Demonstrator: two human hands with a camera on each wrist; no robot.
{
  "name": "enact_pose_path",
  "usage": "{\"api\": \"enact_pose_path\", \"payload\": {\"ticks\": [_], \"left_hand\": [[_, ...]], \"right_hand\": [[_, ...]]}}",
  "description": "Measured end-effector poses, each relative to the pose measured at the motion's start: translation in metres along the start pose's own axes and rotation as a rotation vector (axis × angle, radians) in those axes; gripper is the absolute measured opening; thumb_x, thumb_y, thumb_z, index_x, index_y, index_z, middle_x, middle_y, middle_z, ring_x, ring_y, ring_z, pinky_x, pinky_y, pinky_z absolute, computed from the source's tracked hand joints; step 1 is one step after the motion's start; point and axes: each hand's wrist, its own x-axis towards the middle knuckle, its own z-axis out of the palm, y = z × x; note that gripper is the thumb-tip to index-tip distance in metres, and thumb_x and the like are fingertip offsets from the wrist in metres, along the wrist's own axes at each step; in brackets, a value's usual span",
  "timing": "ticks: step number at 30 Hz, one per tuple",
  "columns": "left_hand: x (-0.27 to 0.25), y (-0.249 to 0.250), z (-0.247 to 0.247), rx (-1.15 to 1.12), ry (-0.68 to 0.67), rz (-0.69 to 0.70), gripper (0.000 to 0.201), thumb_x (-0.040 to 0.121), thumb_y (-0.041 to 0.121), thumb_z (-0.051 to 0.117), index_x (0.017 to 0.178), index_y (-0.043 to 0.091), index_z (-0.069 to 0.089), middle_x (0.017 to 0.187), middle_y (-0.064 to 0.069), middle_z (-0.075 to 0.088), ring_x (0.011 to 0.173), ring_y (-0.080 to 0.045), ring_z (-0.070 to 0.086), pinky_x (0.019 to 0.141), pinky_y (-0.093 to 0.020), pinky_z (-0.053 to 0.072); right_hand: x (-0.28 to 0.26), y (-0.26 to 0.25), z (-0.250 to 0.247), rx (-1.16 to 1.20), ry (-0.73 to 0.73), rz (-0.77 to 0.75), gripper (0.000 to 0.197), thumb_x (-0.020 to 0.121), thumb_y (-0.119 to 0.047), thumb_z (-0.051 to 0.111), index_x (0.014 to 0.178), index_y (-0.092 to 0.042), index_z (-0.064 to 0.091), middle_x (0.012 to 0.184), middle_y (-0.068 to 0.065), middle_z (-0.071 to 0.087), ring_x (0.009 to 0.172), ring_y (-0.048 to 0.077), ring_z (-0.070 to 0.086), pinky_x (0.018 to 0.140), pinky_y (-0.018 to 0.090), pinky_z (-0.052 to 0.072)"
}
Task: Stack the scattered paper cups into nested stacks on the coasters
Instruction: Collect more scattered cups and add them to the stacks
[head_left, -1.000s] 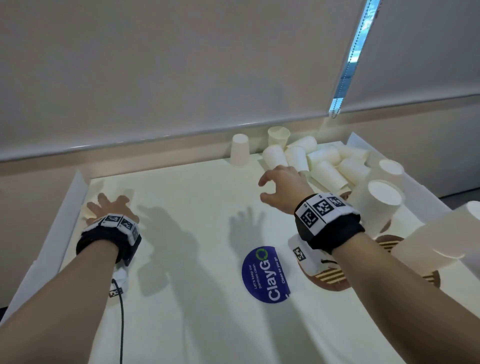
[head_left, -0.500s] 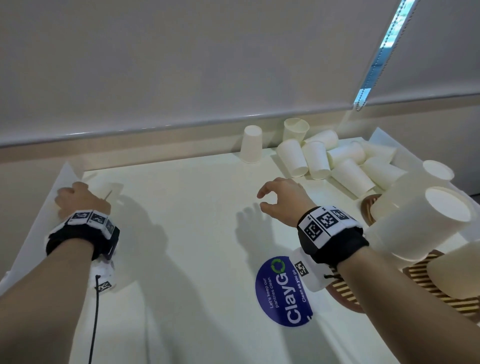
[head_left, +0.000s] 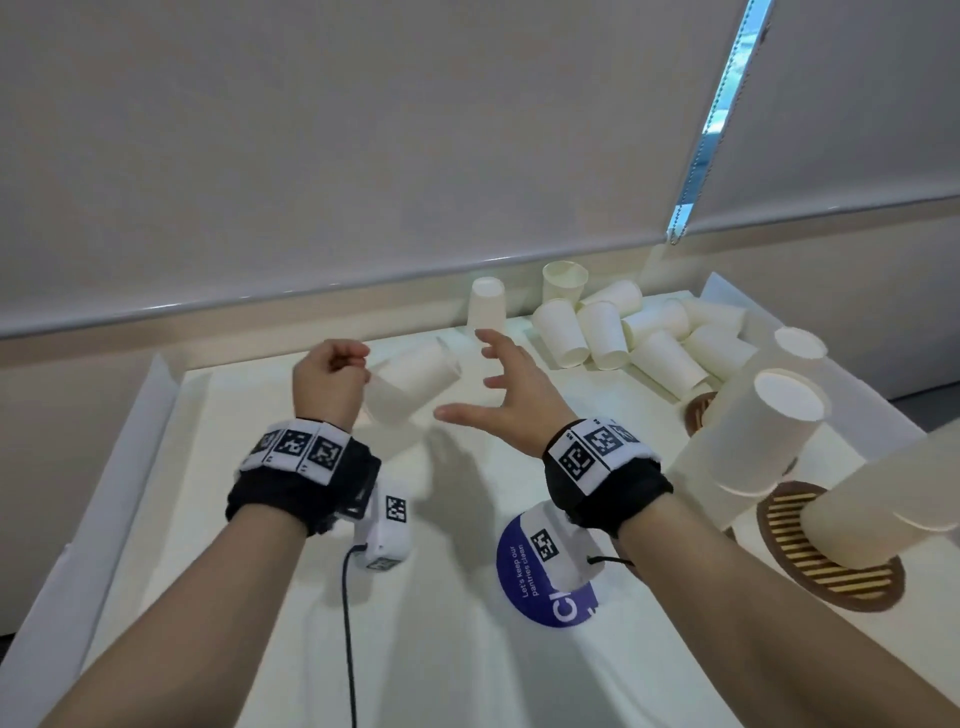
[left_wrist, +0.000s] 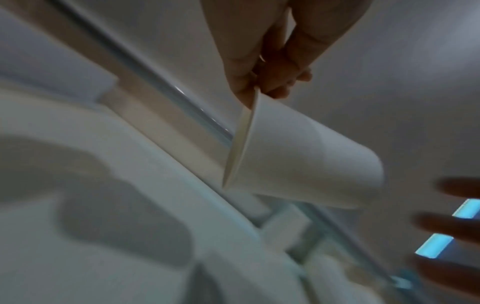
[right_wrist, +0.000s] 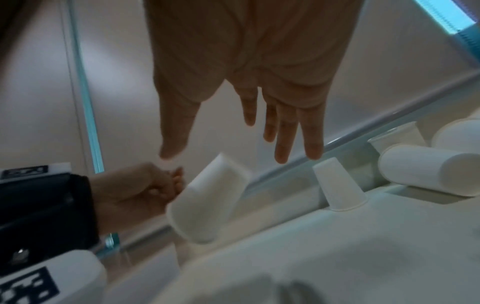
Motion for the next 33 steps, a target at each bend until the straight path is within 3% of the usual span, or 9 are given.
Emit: {"api": "enact_pose_path", "payload": {"ticks": [3,6,14,18,20,24,27,31,33], "left_hand": [[-0.04,0.038,0.034,-0.225,-0.234,-0.126,0.043,0.075,-0.024,0.03,0.073,0.011,0.055,0.069,-0.005,0.046,0.06,-0.014,0.043,0.056,-0.016,0.038],[-0.079,0.069,0.06,-0.271,-0.425,-0.147,0.043,0.078,-0.023,0.03,0.078,0.011,0.056,0.076,-0.003,0.047,0.063,-0.012,0.044,0.059,-0.019,0.036],[-0.177,0.134,0.117,-0.258,-0.853,0.062,0.056,0.061,-0.003,0.066,0.109,0.022,0.052,0.103,0.003,0.059,0.096,-0.013,0.057,0.081,-0.029,0.052],[-0.214,0.15,0.151,-0.067,-0.836,0.18,0.062,0.07,-0.01,0.071,0.12,0.017,0.047,0.096,0.013,0.058,0.089,0.003,0.057,0.073,-0.009,0.049],[-0.222,0.142,0.168,0.094,-0.794,0.245,0.051,0.071,0.0,0.075,0.113,0.016,0.051,0.094,0.01,0.062,0.087,-0.001,0.06,0.075,-0.011,0.048],[-0.233,0.127,0.182,0.244,-0.664,0.27,0.054,0.075,0.002,0.074,0.122,0.015,0.052,0.094,0.017,0.054,0.084,0.008,0.053,0.065,0.003,0.041],[-0.24,0.139,0.188,0.343,-0.635,0.328,0.053,0.079,0.009,0.071,0.126,0.005,0.046,0.108,0.001,0.054,0.094,-0.007,0.055,0.082,-0.007,0.041],[-0.238,0.146,0.198,0.249,-0.627,0.259,0.047,0.076,0.012,0.074,0.114,0.018,0.048,0.095,0.011,0.053,0.086,-0.002,0.056,0.058,0.003,0.04],[-0.237,0.137,0.199,0.229,-0.631,0.189,0.051,0.072,0.01,0.078,0.112,0.021,0.048,0.094,0.008,0.056,0.08,-0.002,0.055,0.051,-0.004,0.043]], "right_hand": [[-0.019,-0.017,-0.02,-0.005,0.164,-0.072,0.077,0.078,-0.037,0.072,0.141,-0.017,0.033,0.139,0.001,0.042,0.127,0.016,0.043,0.106,0.031,0.038],[-0.039,-0.031,-0.055,-0.034,0.352,-0.102,0.062,0.079,-0.034,0.071,0.131,-0.015,0.044,0.13,0.001,0.05,0.12,0.015,0.047,0.096,0.021,0.037],[-0.108,-0.052,-0.159,-0.231,0.507,-0.211,0.034,0.075,-0.02,0.072,0.108,-0.021,0.063,0.114,-0.001,0.056,0.098,0.004,0.046,0.077,0.009,0.028],[-0.129,-0.033,-0.187,-0.14,0.556,-0.166,0.033,0.077,-0.022,0.072,0.109,-0.021,0.062,0.112,-0.006,0.054,0.102,0.002,0.044,0.084,0.012,0.029],[-0.137,-0.019,-0.19,-0.134,0.5,-0.149,0.036,0.081,-0.026,0.07,0.115,-0.021,0.059,0.115,-0.006,0.052,0.106,0.003,0.045,0.088,0.015,0.031],[-0.146,0.004,-0.195,-0.069,0.332,-0.15,0.049,0.081,-0.036,0.069,0.127,-0.029,0.05,0.131,-0.007,0.048,0.119,0.006,0.042,0.104,0.034,0.041],[-0.146,0.008,-0.204,-0.026,0.295,-0.109,0.057,0.08,-0.04,0.069,0.13,-0.034,0.044,0.136,-0.004,0.047,0.122,0.019,0.05,0.099,0.043,0.047],[-0.145,0.01,-0.221,0.043,0.335,-0.111,0.055,0.082,-0.038,0.067,0.132,-0.029,0.044,0.127,-0.009,0.051,0.105,0.015,0.057,0.075,0.01,0.047],[-0.144,0.019,-0.225,0.007,0.337,-0.125,0.05,0.083,-0.038,0.065,0.129,-0.025,0.05,0.127,-0.009,0.053,0.108,0.013,0.055,0.081,0.01,0.044]]}}
